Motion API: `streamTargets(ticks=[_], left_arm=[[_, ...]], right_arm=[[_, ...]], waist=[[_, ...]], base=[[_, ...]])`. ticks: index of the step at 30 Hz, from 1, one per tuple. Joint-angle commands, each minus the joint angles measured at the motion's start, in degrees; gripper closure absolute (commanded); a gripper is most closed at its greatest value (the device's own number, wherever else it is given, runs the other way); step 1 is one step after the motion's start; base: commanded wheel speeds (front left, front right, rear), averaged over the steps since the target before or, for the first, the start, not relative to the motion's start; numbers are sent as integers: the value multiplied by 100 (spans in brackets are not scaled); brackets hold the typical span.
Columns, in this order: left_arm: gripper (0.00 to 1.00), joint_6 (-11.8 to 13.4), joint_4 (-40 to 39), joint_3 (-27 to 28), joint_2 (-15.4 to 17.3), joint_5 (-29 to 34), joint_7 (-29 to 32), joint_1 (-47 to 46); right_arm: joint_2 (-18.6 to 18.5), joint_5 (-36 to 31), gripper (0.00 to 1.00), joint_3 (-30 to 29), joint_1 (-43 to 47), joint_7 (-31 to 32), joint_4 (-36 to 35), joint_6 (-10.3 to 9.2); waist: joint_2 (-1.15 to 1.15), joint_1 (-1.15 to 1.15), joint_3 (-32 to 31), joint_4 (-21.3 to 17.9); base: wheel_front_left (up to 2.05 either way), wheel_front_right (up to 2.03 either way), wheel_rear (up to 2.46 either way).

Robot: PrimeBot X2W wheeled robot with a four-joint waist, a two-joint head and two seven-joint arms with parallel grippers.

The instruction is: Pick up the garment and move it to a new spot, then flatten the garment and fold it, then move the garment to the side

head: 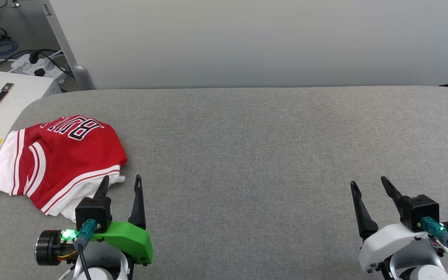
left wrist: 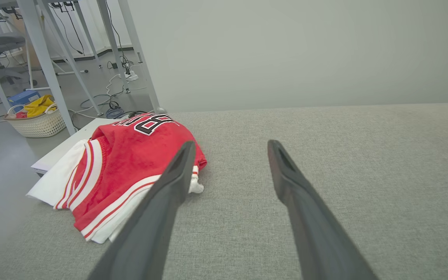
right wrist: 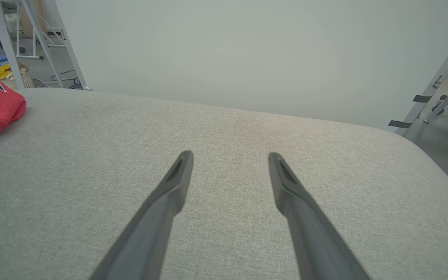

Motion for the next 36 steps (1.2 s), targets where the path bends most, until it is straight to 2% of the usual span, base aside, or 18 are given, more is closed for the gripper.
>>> streamTargets(ticks=[1, 36], left_arm=[[0, -7, 35, 2, -1, -61, -55, 1], [0, -143, 201, 23, -10, -485, -471, 12]], right_arm=[[-1, 31, 0, -21, -3, -52, 11, 0], [-3, 400, 0, -77, -46, -462, -115, -2]], waist=[[0, 0, 1, 0], [0, 0, 9, 23]], base=[[0, 0, 0], [0, 0, 0]])
